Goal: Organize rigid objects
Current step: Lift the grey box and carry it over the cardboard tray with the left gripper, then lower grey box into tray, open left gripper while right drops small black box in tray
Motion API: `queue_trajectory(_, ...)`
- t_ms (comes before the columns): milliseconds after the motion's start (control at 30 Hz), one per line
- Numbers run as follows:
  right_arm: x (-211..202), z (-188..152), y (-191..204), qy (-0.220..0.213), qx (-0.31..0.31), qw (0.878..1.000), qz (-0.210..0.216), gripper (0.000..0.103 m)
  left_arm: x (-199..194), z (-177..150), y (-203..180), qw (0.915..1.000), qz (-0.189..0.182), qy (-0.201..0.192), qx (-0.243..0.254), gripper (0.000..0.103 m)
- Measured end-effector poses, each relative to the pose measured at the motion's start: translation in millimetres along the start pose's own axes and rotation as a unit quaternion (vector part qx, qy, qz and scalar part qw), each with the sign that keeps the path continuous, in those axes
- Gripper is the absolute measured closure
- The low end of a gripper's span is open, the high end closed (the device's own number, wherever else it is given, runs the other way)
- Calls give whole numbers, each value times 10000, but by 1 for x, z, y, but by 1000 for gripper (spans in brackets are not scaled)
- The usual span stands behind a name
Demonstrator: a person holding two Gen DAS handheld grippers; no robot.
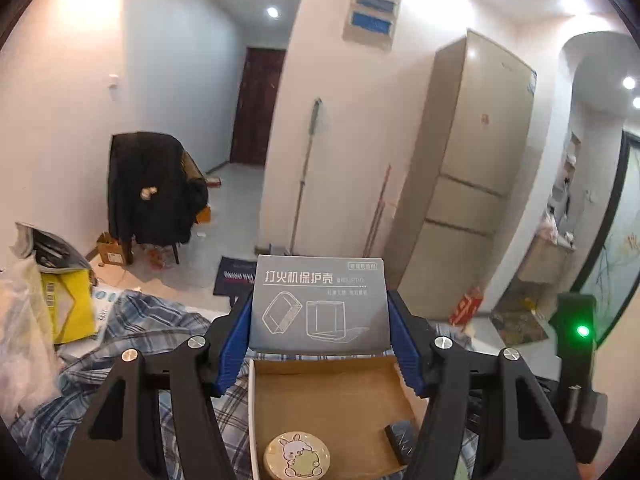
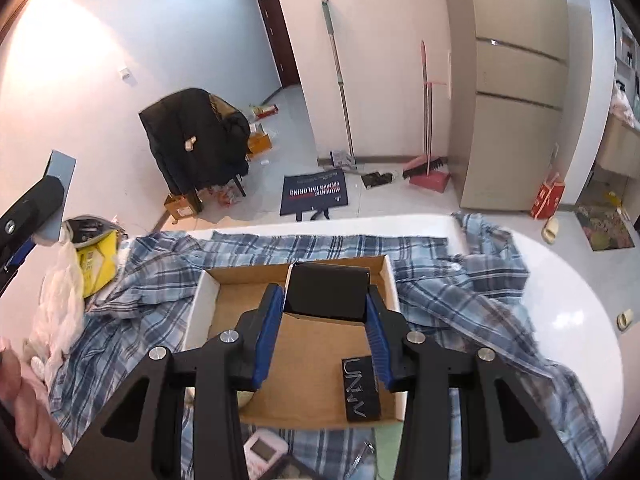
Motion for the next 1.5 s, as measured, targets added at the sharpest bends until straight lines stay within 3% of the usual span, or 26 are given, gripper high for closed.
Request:
queue_trajectory(133,37,-14,-2,322,-122,9994,-25,63,40,-32,0,9987,267,350,262,37)
queue_trajectory(267,58,-27,-13,420,-44,9991,-21,63,74,-64,-4,9956,285,814,365,37)
queue_trajectory(567,85,-49,-32,852,-73,9961,-233,63,112,-95,1,9889,500,1262,608,37)
queue_trajectory(833,94,-59,-43,1056,-7,9941,-243,61,132,-118,0,9816,428,1699,760,37)
queue_trajectory(1000,79,-47,-48,752,234,9968,-103,41,144,-132,-2,9761,326,2032,699,37)
queue_trajectory(1100,63,-38,-52,518,436,9977,36,41,146,-138,-6,9743,381,2065,812,37)
queue_trajectory(1333,50,-25,-64,294,547,9980,-133,40,152,-147,-11,9705,555,2128,985,35)
queue_trajectory(1400,44,-20,-65,203,413,9983,-344,40,152,-145,-8,9705,804,2028,1027,19)
queue_trajectory(1500,29,-12,-60,23,279,9989,-387,39,147,-138,-10,9759,727,1815,973,17)
Point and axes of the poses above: each gripper's, at about its wrist camera, not at the fingertips, and x roughly the way its jaws point, y to its left, z to its top, the point moved 7 cm from there along x, roughly the way its jaws point, and after that the axes turned 10 degrees about z, right-handed, at the moved point
